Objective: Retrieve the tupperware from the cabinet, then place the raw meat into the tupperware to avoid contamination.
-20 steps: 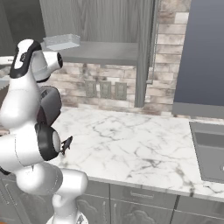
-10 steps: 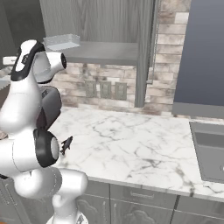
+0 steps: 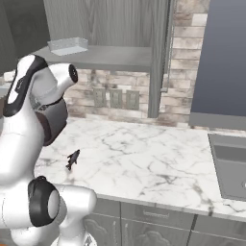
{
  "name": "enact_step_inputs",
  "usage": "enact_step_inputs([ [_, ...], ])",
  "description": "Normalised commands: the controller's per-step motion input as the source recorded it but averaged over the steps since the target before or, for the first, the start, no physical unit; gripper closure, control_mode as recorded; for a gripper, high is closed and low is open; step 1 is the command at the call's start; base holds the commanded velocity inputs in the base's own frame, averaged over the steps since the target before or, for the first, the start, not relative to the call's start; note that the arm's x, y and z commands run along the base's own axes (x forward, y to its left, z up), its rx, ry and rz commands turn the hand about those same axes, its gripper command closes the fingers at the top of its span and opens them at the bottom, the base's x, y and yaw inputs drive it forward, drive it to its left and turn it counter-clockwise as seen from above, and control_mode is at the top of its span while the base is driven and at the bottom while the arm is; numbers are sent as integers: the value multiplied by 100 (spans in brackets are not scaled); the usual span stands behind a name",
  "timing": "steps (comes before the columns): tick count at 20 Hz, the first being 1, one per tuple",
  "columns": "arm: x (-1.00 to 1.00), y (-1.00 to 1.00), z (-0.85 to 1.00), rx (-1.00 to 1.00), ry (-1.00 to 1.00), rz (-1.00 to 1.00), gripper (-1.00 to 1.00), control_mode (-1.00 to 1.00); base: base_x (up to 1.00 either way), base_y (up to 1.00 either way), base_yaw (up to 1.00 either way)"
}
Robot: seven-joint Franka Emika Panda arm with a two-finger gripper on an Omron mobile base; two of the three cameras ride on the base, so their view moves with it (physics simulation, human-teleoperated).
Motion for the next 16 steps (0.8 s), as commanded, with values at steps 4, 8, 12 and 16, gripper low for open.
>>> enact_step_inputs([
  [4, -67, -45, -30, -22, 11, -8, -100, -100, 0, 0, 0],
  [8, -72, -45, -28, -24, 13, -5, -100, -100, 0, 0, 0],
  [12, -81, -40, -39, -28, 14, -3, -100, -100, 0, 0, 0],
  [16, -80, -37, -45, -29, 15, -3, -100, -100, 0, 0, 0],
])
